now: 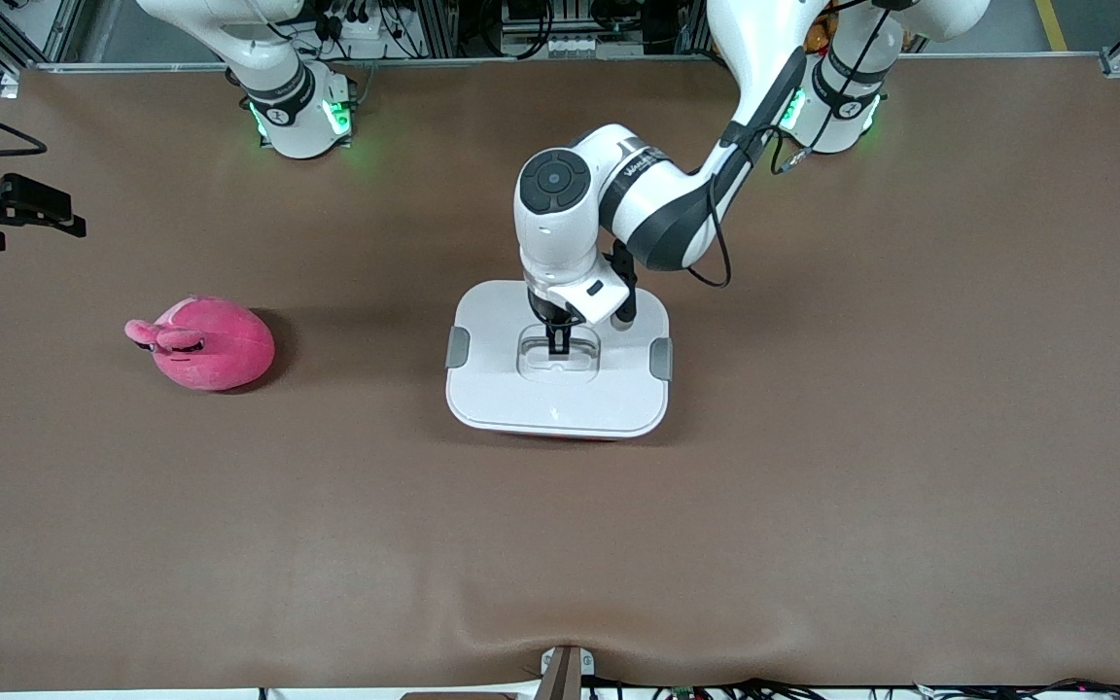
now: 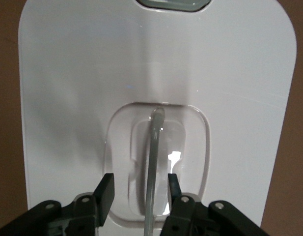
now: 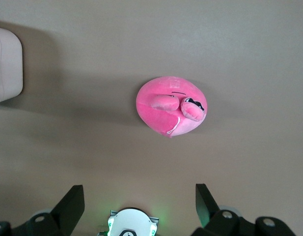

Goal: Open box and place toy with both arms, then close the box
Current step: 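Lower the left gripper and grasp the grey lid handle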

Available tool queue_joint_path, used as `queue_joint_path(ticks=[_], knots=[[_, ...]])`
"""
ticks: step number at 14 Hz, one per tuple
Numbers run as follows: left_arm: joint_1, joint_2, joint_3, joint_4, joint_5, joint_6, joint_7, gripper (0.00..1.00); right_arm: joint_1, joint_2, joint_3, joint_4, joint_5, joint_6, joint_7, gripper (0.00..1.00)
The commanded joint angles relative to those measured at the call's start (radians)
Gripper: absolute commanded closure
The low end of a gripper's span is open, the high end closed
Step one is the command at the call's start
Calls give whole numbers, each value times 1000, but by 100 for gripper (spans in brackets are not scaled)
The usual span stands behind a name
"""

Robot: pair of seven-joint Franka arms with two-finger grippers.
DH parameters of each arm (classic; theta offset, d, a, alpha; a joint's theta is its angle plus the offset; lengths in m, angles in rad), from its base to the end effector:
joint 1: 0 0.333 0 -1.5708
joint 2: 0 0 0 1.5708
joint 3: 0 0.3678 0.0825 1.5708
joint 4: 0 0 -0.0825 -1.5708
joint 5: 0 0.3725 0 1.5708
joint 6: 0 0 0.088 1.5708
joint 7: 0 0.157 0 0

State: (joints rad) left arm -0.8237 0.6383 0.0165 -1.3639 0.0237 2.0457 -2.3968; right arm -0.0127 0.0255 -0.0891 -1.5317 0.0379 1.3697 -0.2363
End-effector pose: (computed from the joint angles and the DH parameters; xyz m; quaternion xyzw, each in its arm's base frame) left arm 0.5206 -0.5441 0.3455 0.7051 0.7086 0.0148 0.0223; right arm 0.5184 -0.0458 0.6156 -0.9931 -0.0688 0.0892 0.0332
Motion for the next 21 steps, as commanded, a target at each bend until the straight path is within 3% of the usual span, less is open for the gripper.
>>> queue_joint_path(ticks=[1, 5, 7, 12, 21], knots=[[-11, 14, 5, 20, 16, 8, -25, 52, -10, 16, 6, 38, 16, -11, 5, 0], [-11, 12, 5, 20, 15, 8, -25, 65, -10, 16, 5, 38, 16, -14, 11, 0], [-11, 14, 5, 20, 15, 8, -25, 81, -10, 14, 5, 38, 16, -12, 11, 0], [-11, 11, 5, 22, 16, 8, -25, 96, -10, 16, 6, 38, 17, -14, 8, 0], [-9, 4, 5, 22, 16, 11, 19, 100, -4, 17, 6, 38, 16, -12, 0, 0]])
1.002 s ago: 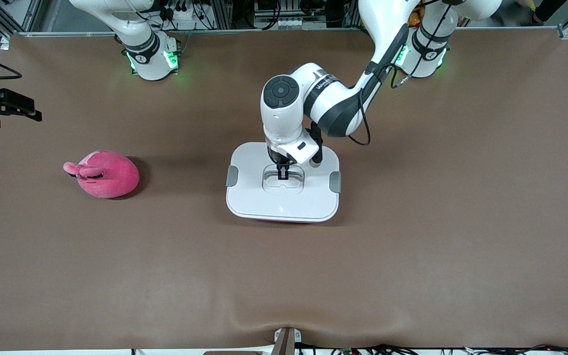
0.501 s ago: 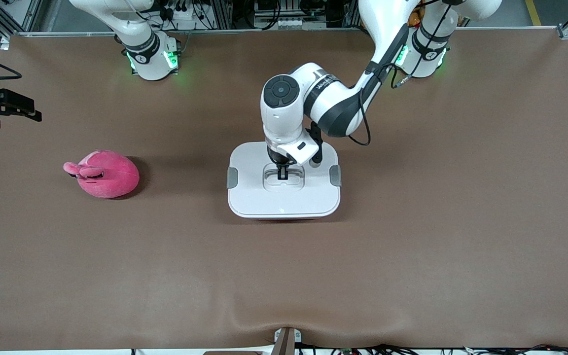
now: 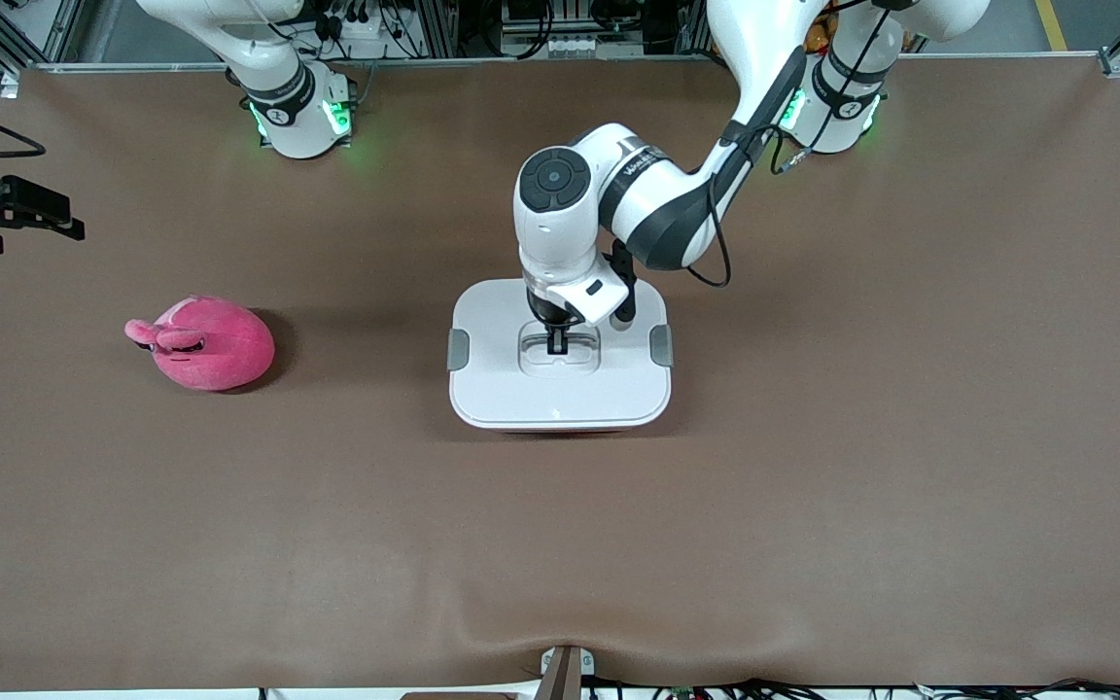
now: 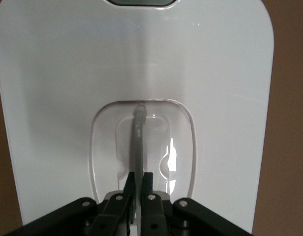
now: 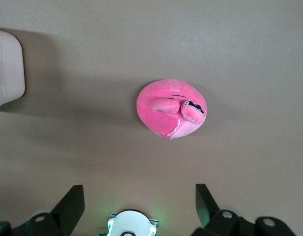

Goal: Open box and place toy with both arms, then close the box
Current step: 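Lower the left gripper and grasp the grey lid handle, then lift the lid with the left gripper while the right gripper reaches the flamingo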

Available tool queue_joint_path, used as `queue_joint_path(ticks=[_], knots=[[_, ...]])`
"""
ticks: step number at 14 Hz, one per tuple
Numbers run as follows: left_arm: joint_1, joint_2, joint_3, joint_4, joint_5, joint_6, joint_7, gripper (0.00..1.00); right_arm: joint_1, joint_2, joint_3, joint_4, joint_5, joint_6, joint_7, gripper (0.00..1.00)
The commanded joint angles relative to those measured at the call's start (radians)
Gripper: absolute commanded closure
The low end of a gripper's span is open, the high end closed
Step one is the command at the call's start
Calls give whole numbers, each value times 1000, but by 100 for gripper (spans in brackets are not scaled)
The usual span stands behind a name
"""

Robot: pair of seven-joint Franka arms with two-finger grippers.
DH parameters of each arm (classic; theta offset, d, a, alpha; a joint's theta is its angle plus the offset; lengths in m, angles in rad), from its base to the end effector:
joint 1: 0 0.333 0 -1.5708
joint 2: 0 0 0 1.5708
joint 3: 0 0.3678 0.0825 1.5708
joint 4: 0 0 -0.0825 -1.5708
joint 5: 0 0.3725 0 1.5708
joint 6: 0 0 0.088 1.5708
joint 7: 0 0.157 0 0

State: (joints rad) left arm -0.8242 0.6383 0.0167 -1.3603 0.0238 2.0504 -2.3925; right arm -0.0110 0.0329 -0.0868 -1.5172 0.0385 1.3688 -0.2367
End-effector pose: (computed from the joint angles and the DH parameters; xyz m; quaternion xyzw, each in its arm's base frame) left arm 0.5214 -0.5454 0.3476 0.7067 0.7069 0.0149 0.0264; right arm 0.5217 -0.0437 0.6180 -0.9932 -0.0711 0.0862 0.0325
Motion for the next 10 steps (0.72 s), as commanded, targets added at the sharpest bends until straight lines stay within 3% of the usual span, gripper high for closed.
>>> queue_joint_path(ticks=[1, 10], knots=[[-9, 4, 5, 18, 18, 8, 18, 100, -7, 15, 4, 22, 15, -14, 5, 0], [-10, 0, 3, 18, 18, 13, 59, 100, 3, 18, 6, 18, 15, -20, -30, 0]])
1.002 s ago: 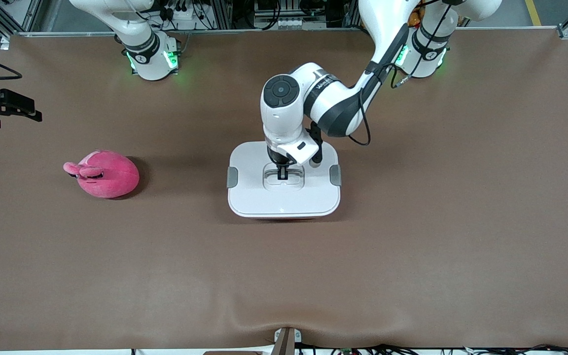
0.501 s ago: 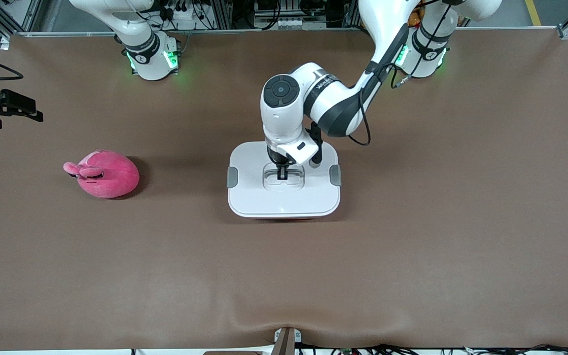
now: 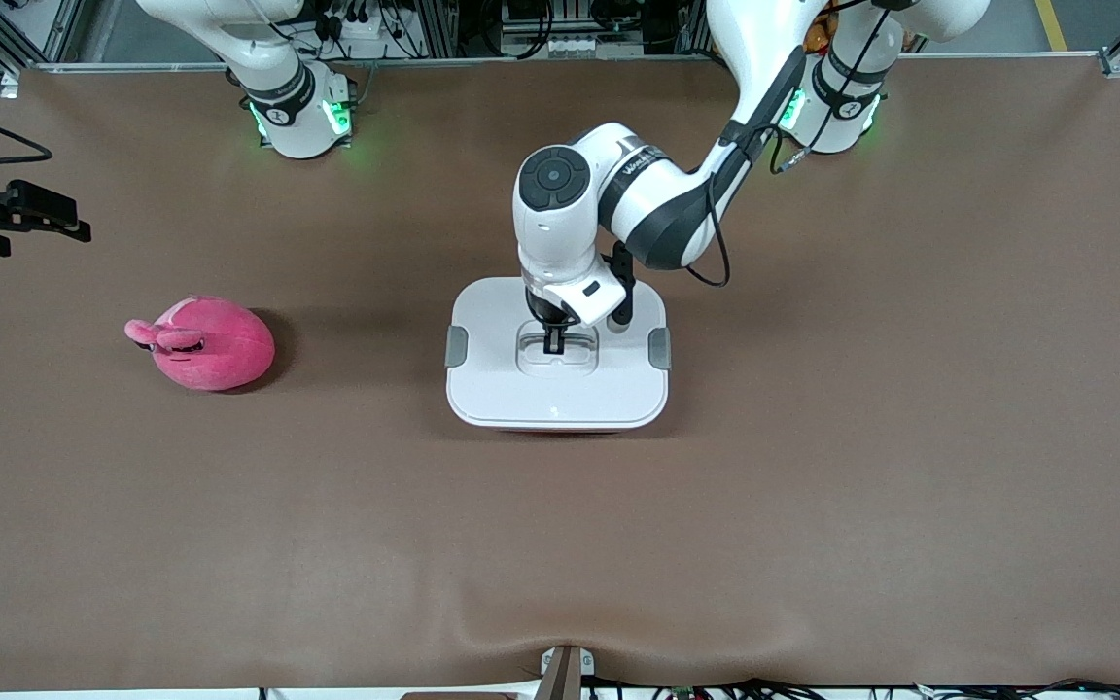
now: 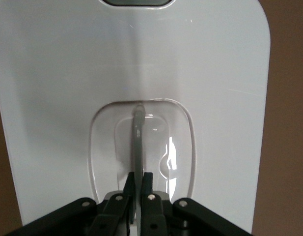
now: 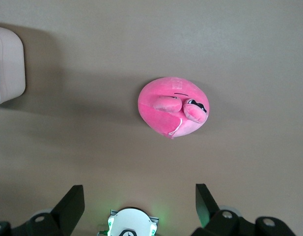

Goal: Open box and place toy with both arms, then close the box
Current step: 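Lift the lid with the left gripper while the right gripper reaches the flamingo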

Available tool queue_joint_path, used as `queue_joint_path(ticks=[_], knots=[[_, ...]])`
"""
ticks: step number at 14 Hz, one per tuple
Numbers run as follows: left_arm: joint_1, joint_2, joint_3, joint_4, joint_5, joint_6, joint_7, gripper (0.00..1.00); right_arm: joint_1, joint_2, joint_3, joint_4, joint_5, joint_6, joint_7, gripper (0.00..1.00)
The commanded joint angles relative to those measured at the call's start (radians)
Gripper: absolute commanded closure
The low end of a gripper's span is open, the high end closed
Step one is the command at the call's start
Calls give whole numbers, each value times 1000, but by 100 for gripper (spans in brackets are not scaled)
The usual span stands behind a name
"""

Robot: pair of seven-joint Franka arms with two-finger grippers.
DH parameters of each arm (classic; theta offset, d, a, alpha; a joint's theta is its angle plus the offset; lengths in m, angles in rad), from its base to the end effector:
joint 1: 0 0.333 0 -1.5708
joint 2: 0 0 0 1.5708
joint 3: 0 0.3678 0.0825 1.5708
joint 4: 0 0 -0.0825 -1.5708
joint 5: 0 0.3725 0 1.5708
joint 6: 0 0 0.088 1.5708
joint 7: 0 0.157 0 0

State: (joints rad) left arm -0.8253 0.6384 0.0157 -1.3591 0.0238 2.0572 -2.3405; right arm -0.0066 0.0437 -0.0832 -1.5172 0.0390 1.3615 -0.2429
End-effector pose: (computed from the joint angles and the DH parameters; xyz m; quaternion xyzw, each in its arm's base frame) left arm 0.5213 -0.5474 0.3488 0.7255 0.6875 0.0152 0.0299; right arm 0.5238 -0.0394 0.6119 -0.9918 -0.0781 0.0952 0.0338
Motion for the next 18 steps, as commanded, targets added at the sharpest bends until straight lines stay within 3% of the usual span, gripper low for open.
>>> queue_joint_path(ticks=[1, 7, 18], knots=[[-9, -2, 4, 17, 18, 6, 16, 100, -1, 7, 2, 18, 15, -13, -32, 0], [-8, -14, 4, 17, 18, 7, 38, 100, 28, 38, 5, 14, 15, -7, -49, 0], [6, -115, 20, 17, 19, -6, 18, 100, 25, 77, 3, -43, 1, 60, -387, 0]])
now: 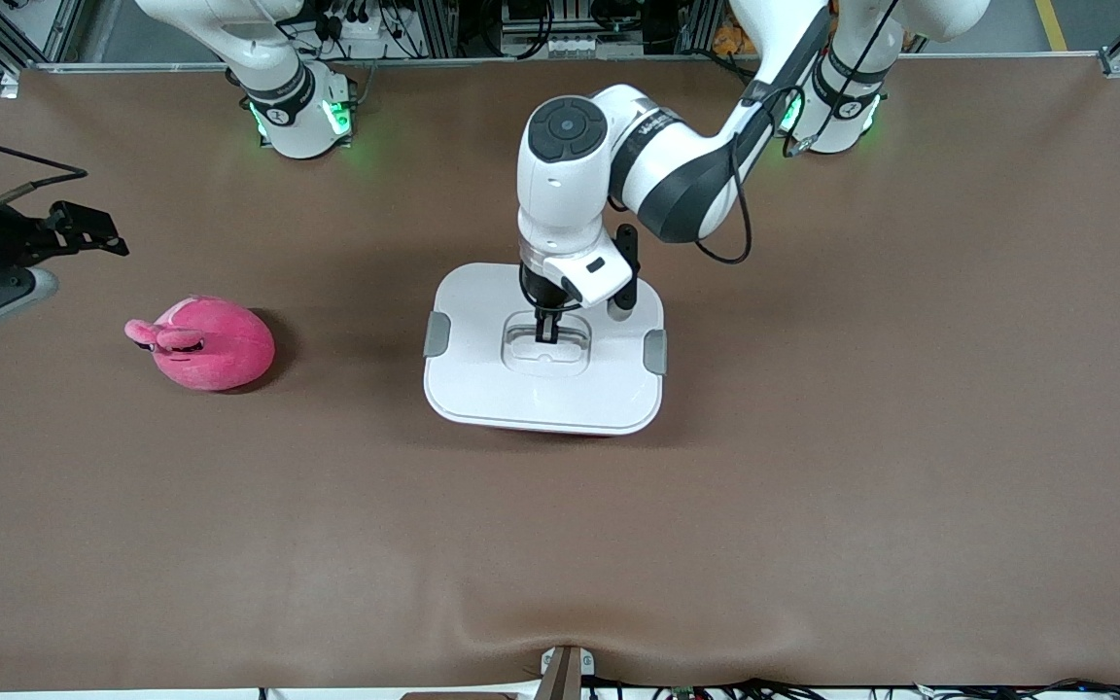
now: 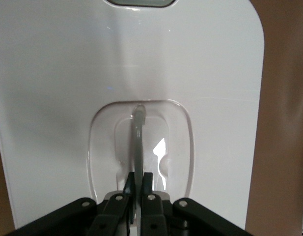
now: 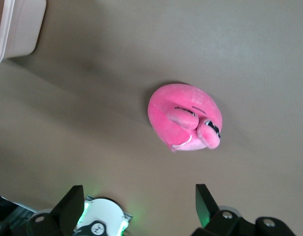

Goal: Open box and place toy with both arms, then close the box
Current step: 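Lift the lid with the left gripper while the right gripper reaches the flamingo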

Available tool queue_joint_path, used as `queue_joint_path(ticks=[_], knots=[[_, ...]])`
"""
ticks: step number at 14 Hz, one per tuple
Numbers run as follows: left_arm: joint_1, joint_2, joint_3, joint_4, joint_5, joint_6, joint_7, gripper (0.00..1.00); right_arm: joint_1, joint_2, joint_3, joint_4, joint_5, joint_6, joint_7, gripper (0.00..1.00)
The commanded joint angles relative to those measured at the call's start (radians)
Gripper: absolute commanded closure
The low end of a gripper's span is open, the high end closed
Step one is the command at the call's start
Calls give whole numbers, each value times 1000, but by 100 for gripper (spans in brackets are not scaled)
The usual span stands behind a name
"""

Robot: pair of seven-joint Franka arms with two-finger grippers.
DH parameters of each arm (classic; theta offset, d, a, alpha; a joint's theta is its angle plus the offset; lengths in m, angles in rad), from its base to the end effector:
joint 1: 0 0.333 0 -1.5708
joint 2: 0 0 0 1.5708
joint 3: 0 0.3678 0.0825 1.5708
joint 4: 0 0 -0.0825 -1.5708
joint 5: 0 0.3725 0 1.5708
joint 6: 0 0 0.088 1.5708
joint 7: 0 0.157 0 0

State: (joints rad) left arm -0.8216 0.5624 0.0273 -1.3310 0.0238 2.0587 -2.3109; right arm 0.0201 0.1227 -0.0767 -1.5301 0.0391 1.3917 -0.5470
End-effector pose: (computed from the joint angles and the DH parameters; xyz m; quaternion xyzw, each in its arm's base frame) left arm 0.5297 -0.5422 0.4201 0.7285 0.6798 0.0195 0.0823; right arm 0.5490 -0.0219 0.5655 -0.9616 -0.2413 0.1197 0.0528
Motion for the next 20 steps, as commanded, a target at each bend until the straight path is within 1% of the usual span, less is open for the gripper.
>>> queue_joint_path(ticks=[1, 4, 7, 11, 13, 15, 18, 20], knots=[[3, -56, 29, -11, 21, -11, -10, 100, -2, 0, -3, -44, -1, 45, -118, 0], [22, -102, 42, -13, 36, -48, 39, 100, -3, 29, -3, -56, -10, 62, -224, 0], [94, -171, 37, -19, 50, -83, 120, 100, -11, 69, -3, -56, -13, 88, -326, 0], [202, -229, 28, -27, 24, -173, 338, 100, -14, 90, -3, -64, -24, 101, -381, 0], [268, -248, 29, -36, -22, -204, 460, 100, -9, 91, -3, -90, -48, 139, -422, 0], [334, -257, 29, -37, -42, -256, 591, 100, -8, 91, -3, -101, -56, 156, -461, 0], [426, -260, 29, -40, -62, -317, 747, 100, -9, 84, -3, -168, -59, 223, -539, 0], [482, -271, 29, -65, -62, -341, 865, 100, -6, 86, -3, -185, -59, 248, -557, 0]])
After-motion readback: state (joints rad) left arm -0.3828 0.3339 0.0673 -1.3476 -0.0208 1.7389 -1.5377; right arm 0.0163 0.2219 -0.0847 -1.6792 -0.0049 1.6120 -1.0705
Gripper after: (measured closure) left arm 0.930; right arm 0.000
